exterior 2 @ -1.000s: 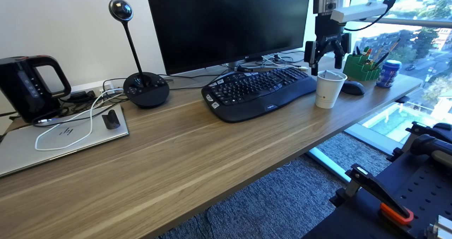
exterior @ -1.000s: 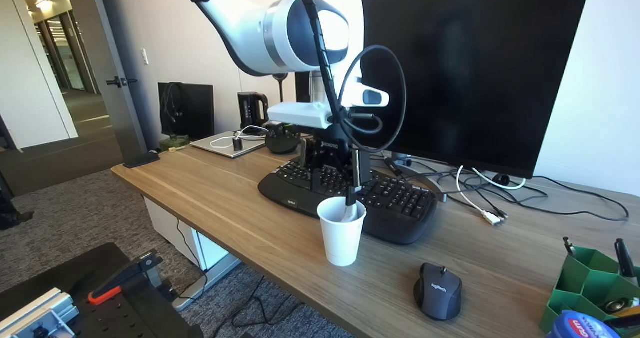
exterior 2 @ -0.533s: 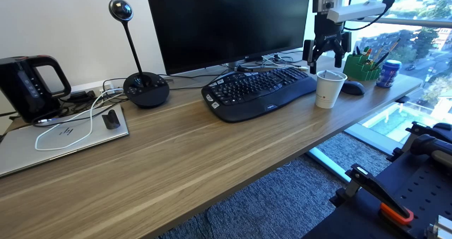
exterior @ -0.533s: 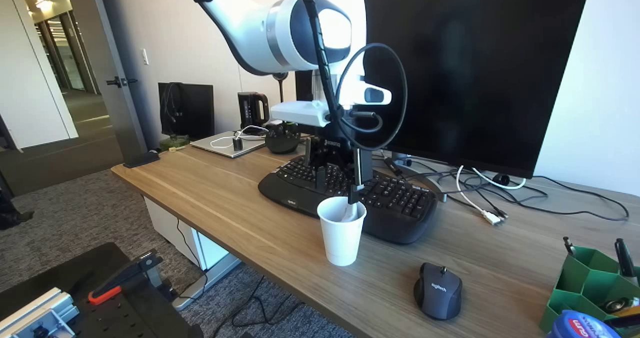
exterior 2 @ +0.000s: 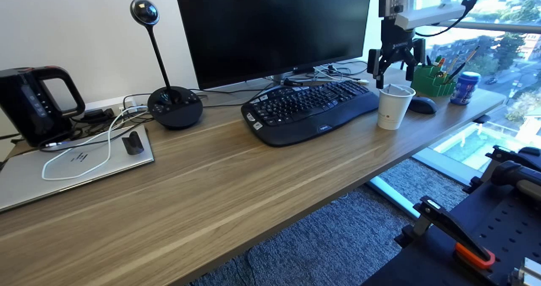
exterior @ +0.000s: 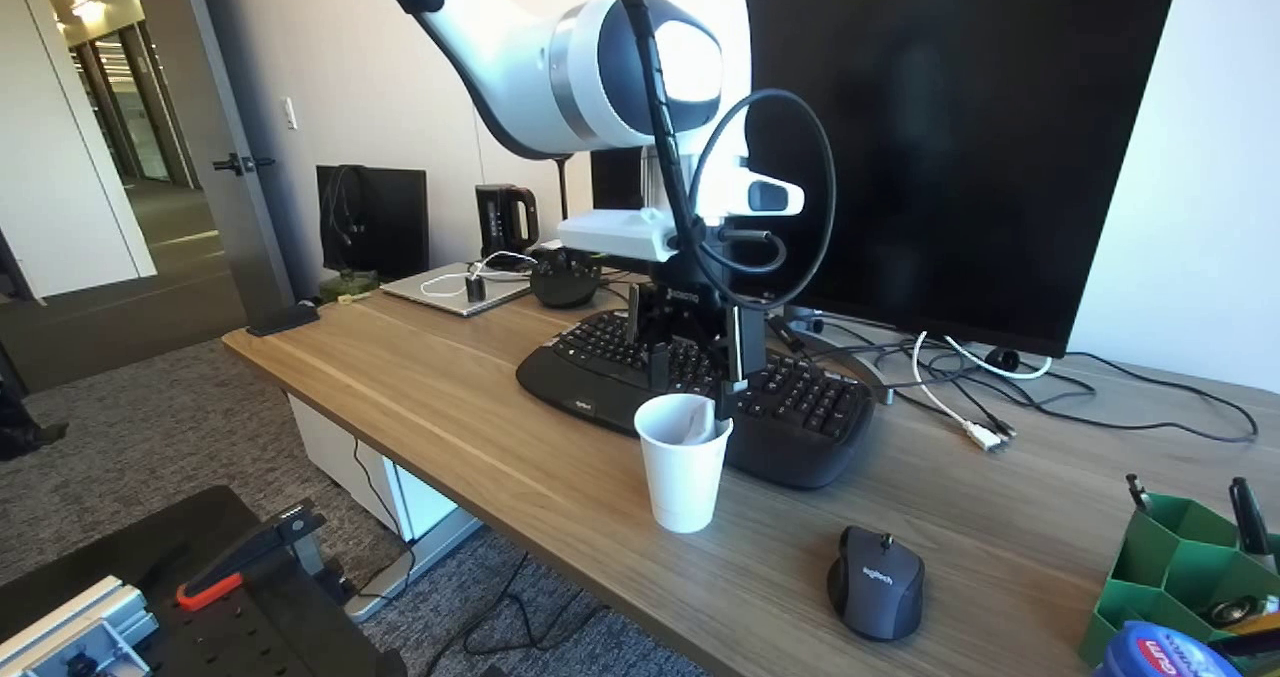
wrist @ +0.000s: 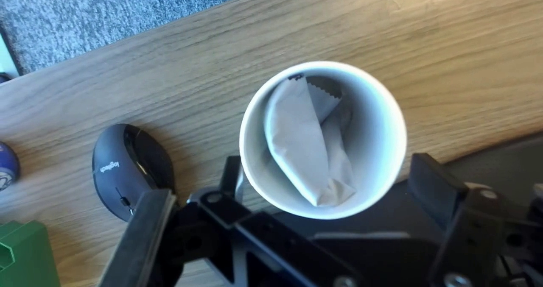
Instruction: Pick the cup and slightly move it to the left on the desk
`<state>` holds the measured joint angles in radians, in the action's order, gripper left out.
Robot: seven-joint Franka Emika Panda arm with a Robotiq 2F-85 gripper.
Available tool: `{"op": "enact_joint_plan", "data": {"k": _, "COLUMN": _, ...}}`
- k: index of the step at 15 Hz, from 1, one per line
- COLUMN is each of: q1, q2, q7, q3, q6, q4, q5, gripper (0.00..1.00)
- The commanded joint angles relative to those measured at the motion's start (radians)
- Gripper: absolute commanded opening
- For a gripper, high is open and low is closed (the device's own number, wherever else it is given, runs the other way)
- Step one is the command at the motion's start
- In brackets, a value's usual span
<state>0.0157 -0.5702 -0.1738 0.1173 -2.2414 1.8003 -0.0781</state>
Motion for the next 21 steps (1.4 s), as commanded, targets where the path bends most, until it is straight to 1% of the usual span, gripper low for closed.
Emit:
{"op": "enact_joint_plan", "data": {"k": 1, "q1": -0.011, "q2": -0.013, "q7": -0.024, "q3": 0.011, "q6": -0.013, "q4": -0.011, "q5": -0.032, "gripper": 0.99}}
{"op": "enact_joint_plan", "data": {"k": 4, "q1": -0.012, "q2": -0.012, "q7": -0.023, "q3": 0.009, "q6": -0.013, "q4": -0.006, "q5": -0.038, "gripper": 0.97}}
{"op": "enact_joint_plan", "data": {"k": 9, "q1": -0.018, "q2": -0.007, "q7": -0.023, "q3": 0.008, "q6": -0.017, "q4": 0.001, "q5": -0.045, "gripper": 0.99}}
{"op": "enact_joint_plan", "data": {"k": 14, "q1": -0.025, "q2": -0.003, "q7": -0.021, "q3": 0.006, "q6": -0.018, "q4": 0.006, "q5": -0.046, "gripper": 0.96}}
{"op": "enact_joint_plan", "data": {"k": 17, "q1": -0.029, "q2": -0.003, "q7": -0.021, "q3": 0.006, "q6": -0.016, "q4": 0.006, "q5": -0.046, "gripper": 0.87}}
{"op": "enact_joint_plan", "data": {"k": 18, "q1": -0.03, "q2": -0.003, "q7": -0.02, "q3": 0.005, "q6": -0.014, "q4": 0.006, "q5": -0.046, "gripper": 0.78}}
{"op": "enact_joint_plan", "data": {"k": 19, "q1": -0.03, "q2": -0.003, "q7": -0.02, "q3": 0.005, "q6": -0.013, "q4": 0.006, "q5": -0.046, "gripper": 0.79}}
{"op": "enact_joint_plan", "data": {"k": 21, "q1": -0.031, "q2": -0.003, "q7": -0.02, "q3": 0.005, "q6": -0.012, "q4": 0.005, "q5": -0.045, "gripper": 0.72}}
